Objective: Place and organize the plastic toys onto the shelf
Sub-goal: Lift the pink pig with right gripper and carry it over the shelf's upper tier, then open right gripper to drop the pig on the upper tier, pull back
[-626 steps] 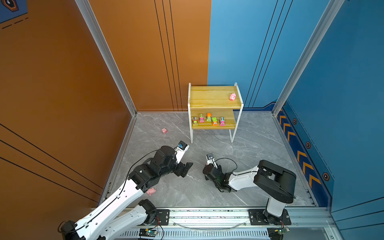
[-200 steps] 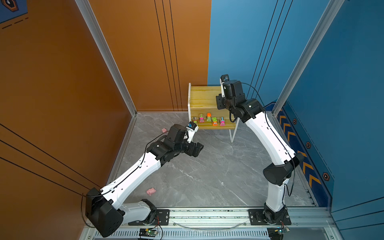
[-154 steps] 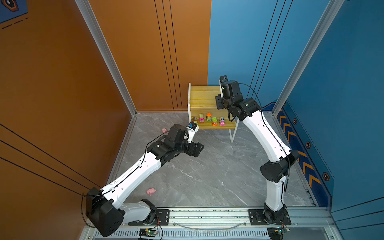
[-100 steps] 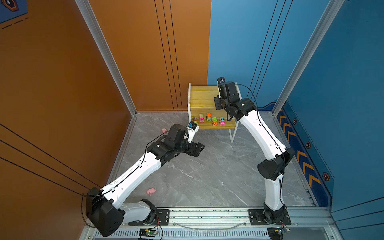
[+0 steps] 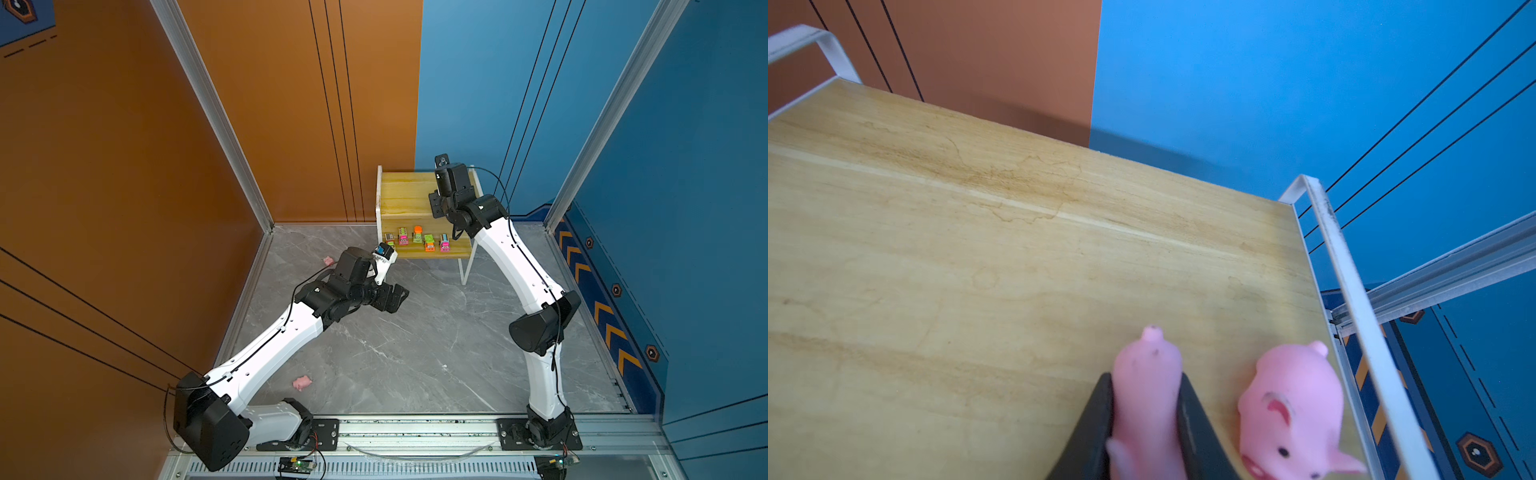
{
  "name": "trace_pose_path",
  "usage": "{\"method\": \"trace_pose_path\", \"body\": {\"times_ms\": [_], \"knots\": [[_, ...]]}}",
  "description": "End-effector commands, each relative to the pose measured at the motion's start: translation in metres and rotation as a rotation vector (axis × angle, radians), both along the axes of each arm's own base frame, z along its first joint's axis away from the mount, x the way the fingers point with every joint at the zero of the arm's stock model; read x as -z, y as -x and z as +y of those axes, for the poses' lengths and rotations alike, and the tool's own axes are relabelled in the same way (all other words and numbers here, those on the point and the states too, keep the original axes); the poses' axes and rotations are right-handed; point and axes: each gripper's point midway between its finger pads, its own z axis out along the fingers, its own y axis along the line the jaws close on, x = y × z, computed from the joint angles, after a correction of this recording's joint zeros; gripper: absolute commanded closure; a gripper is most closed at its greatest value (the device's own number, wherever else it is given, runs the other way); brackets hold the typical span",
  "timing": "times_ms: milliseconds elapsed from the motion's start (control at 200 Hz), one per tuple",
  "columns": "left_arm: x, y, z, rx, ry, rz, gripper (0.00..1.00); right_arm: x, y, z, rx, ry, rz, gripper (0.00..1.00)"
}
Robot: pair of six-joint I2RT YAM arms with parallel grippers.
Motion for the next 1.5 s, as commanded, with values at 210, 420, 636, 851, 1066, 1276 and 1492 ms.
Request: {"method": "trace_pose_path", "body": {"times_ms": [210, 420, 636, 851, 1066, 1276, 1492], "knots": [[0.000, -0.003, -0.001, 0.004, 0.033, 0.011, 0.12, -0.003, -0.003, -0.006, 0.005, -0.001, -0.001, 0.56], [0.000, -0.005, 0.000, -0.002, 0.034, 0.011, 0.12, -0.044, 0.012, -0.003, -0.045, -0.083, -0.074, 0.38], [0.005, -0.009, 0.005, -0.020, 0.026, 0.018, 0.12, -0.100, 0.035, 0.002, -0.098, -0.162, -0.197, 0.30], [0.009, -0.024, 0.025, -0.102, 0.015, 0.014, 0.10, -0.145, 0.079, 0.005, -0.161, -0.203, -0.279, 0.23], [0.016, -0.053, 0.093, -0.364, -0.066, -0.018, 0.05, -0.126, 0.159, 0.022, -0.280, -0.241, -0.316, 0.13], [0.035, -0.071, 0.191, -0.724, -0.207, 0.020, 0.00, -0.022, 0.242, 0.041, -0.416, -0.306, -0.252, 0.09], [0.074, -0.078, 0.250, -0.940, -0.209, 0.230, 0.00, 0.086, 0.294, 0.077, -0.552, -0.269, -0.105, 0.09]]}}
